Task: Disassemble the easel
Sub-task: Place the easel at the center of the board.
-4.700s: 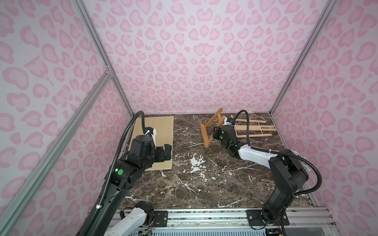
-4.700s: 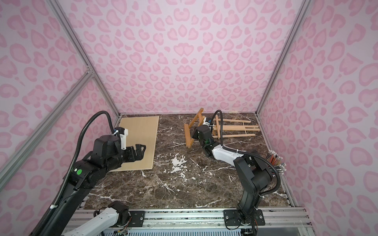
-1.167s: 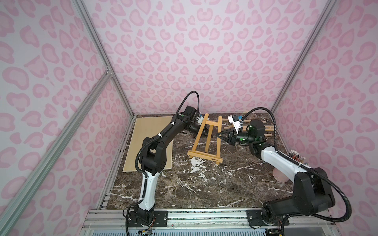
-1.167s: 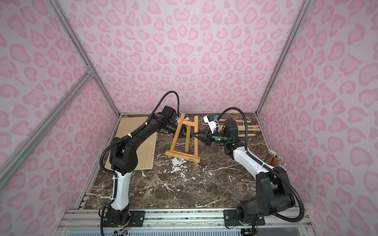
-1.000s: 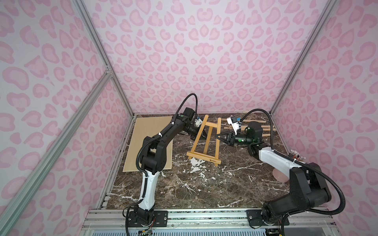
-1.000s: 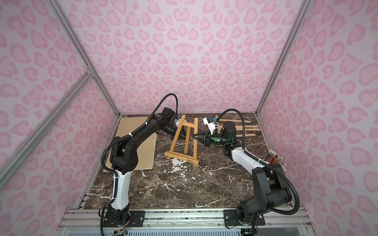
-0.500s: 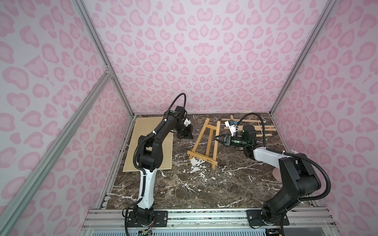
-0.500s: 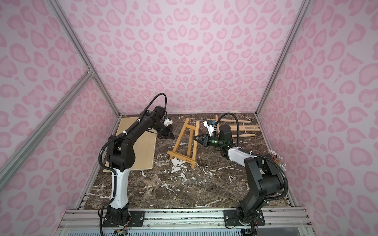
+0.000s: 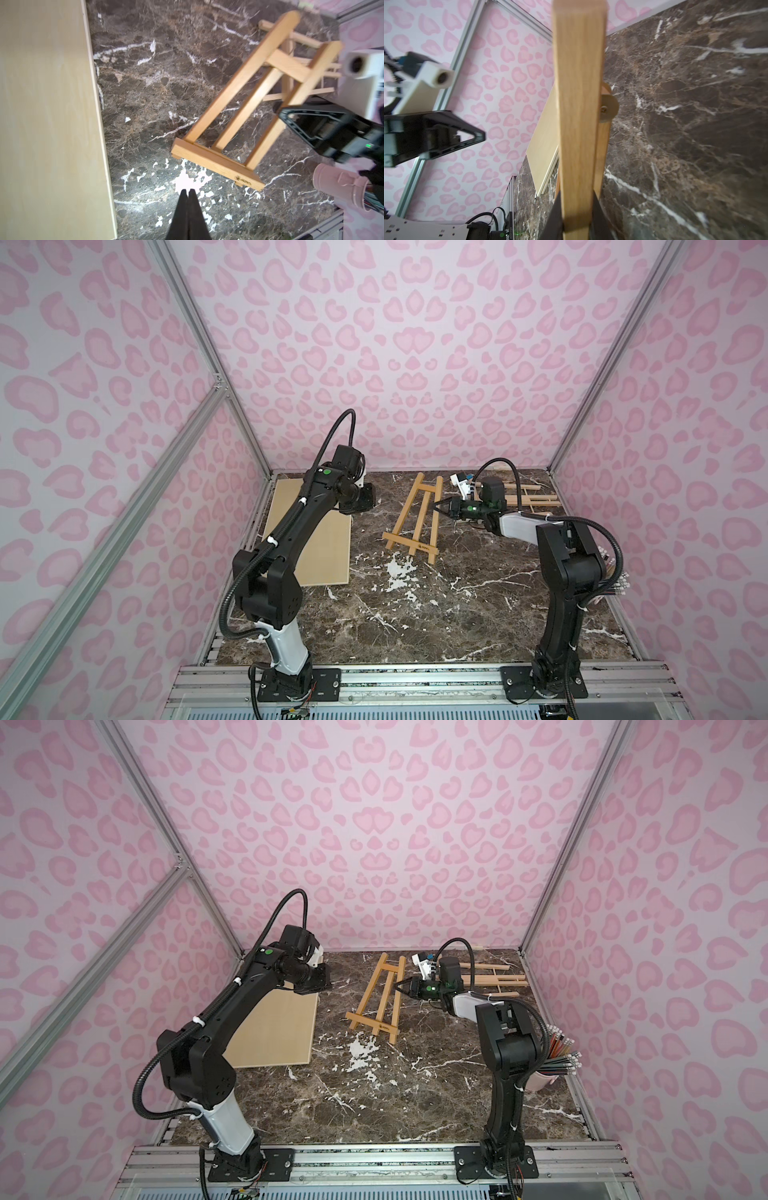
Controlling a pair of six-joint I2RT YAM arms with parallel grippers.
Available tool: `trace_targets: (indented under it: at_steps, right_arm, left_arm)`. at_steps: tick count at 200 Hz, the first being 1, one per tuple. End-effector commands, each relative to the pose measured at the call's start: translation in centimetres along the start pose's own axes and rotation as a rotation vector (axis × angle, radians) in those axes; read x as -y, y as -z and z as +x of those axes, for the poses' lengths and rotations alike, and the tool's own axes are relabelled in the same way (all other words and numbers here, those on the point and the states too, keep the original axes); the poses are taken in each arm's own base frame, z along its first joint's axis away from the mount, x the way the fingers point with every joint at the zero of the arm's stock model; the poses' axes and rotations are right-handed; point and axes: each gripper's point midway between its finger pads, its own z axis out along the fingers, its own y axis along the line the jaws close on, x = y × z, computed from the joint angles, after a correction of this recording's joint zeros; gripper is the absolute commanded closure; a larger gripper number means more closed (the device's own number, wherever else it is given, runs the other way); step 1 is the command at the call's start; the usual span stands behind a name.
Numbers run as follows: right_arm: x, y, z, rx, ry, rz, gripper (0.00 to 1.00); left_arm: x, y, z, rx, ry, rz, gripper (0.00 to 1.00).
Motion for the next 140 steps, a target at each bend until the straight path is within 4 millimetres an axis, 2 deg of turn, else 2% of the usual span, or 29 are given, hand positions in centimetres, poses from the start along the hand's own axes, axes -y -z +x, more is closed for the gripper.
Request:
trace_targets:
  at_steps: [1,40,47,76,108,140]
  right_arm:
    - [1.6,-0.8,-0.3,-0.049,-0.003,0.018,1.0]
    - [4.2,-2.4,-1.4,-0.092,-0.028,0.034,1.0]
    - [5.7,-3.1,-0.9,-0.118,-0.049,0.045,1.0]
    - [8.1,-4.3,-0.7,-0.189,-0.058,0.079,1.0]
    - [10.6,-4.0,-0.6,-0.213,-0.1,0.113,1.0]
    - [11.7,-3.9,-0.6,-0.212,-0.137,0.127,0.92]
  left_arm:
    - [1.3,1.4,-2.0,0.113,0.019,0.071,0.98]
    - [2.2,3.6,-2.3,0.182,0.025,0.124,0.97]
    - [2.3,4.0,-2.4,0.195,0.025,0.132,0.97]
    - [2.2,4.8,-2.5,0.221,0.028,0.129,0.96]
    - [2.0,6.1,-2.7,0.263,0.039,0.135,0.96]
    - [1.7,7.9,-3.0,0.33,0.041,0.126,0.95]
